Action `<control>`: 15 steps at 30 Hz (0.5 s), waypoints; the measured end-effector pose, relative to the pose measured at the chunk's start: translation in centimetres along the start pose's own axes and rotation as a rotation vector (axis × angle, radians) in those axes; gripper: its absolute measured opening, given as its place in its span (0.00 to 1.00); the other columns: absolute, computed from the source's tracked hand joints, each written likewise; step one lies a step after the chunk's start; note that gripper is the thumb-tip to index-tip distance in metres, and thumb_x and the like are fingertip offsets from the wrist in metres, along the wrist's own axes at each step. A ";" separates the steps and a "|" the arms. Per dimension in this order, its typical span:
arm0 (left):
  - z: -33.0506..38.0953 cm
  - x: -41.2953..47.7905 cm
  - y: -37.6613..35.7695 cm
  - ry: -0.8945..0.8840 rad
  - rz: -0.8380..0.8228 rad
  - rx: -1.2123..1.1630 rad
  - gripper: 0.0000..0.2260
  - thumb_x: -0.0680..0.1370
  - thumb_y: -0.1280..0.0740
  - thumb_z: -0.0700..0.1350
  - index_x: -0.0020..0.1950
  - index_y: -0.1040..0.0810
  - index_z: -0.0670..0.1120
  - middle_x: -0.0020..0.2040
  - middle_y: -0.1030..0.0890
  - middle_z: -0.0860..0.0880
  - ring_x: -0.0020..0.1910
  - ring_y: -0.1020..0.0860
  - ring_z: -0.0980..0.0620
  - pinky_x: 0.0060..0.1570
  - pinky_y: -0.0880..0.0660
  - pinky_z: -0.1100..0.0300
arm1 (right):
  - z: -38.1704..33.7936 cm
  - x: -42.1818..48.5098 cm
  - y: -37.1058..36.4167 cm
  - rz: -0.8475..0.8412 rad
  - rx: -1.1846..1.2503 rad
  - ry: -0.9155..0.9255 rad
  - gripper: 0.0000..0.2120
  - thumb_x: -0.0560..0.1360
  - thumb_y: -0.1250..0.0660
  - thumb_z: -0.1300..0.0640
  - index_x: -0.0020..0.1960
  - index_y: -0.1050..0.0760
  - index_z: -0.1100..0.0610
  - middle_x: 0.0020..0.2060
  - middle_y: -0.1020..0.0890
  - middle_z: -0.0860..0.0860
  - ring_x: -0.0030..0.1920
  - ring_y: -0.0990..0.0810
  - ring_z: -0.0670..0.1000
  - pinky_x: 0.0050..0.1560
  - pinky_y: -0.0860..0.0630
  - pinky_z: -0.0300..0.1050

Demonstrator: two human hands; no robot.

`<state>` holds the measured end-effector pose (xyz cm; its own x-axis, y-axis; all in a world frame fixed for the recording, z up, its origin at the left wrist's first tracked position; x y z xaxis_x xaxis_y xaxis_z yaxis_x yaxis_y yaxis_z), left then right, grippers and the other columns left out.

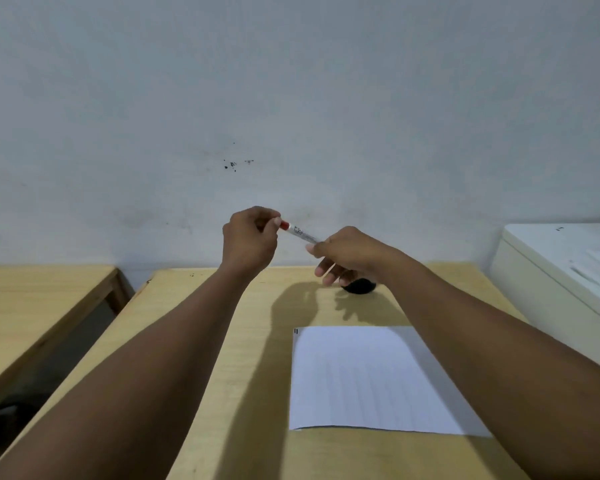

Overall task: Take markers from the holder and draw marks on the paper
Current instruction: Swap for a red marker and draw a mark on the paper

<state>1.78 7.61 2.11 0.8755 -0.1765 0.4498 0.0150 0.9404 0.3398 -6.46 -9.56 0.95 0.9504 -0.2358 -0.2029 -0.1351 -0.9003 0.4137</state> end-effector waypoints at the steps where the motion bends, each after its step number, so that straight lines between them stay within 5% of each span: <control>1: -0.5 -0.4 0.7 0.047 -0.005 -0.065 0.06 0.80 0.32 0.44 0.50 0.16 0.46 0.39 0.13 0.58 0.39 0.15 0.53 0.42 0.21 0.60 | 0.0 -0.1 -1.1 -0.011 0.055 -0.016 0.20 0.79 0.31 0.46 0.60 0.24 0.62 0.39 0.14 0.57 0.31 0.17 0.52 0.31 0.27 0.41; 8: -4.0 -3.5 3.5 0.354 -0.247 -0.407 0.04 0.80 0.31 0.41 0.51 0.17 0.43 0.43 0.16 0.46 0.40 0.16 0.49 0.45 0.23 0.55 | 0.3 -0.3 -6.8 0.037 0.582 -0.027 0.19 0.79 0.32 0.41 0.52 0.25 0.59 0.34 0.18 0.55 0.26 0.25 0.50 0.26 0.33 0.40; 12: -7.1 -6.7 3.3 0.533 -0.421 -0.506 0.05 0.79 0.29 0.42 0.52 0.16 0.43 0.42 0.15 0.46 0.41 0.16 0.48 0.44 0.23 0.58 | 1.8 -0.5 -8.3 0.075 0.537 -0.016 0.13 0.81 0.31 0.50 0.46 0.23 0.60 0.30 0.20 0.54 0.24 0.28 0.48 0.24 0.35 0.38; 15: -8.8 -8.7 2.7 0.595 -0.389 -0.538 0.07 0.76 0.26 0.43 0.51 0.15 0.40 0.41 0.16 0.45 0.42 0.17 0.47 0.46 0.23 0.56 | 3.4 -0.7 -9.0 0.060 0.499 -0.030 0.12 0.81 0.31 0.52 0.44 0.21 0.60 0.31 0.20 0.54 0.24 0.26 0.48 0.25 0.33 0.38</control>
<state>-1.55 14.27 -8.10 0.8646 -0.4727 -0.1706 0.4575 0.8808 -0.1222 -6.90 -2.56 -5.60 0.9293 -0.2963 -0.2206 -0.3137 -0.9483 -0.0478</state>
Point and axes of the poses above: each hand's wrist, its own x-axis towards the middle knuckle, its own y-axis out of the back of the hand, z = x × y, the point moved 3 cm from there along x, towards the middle knuckle
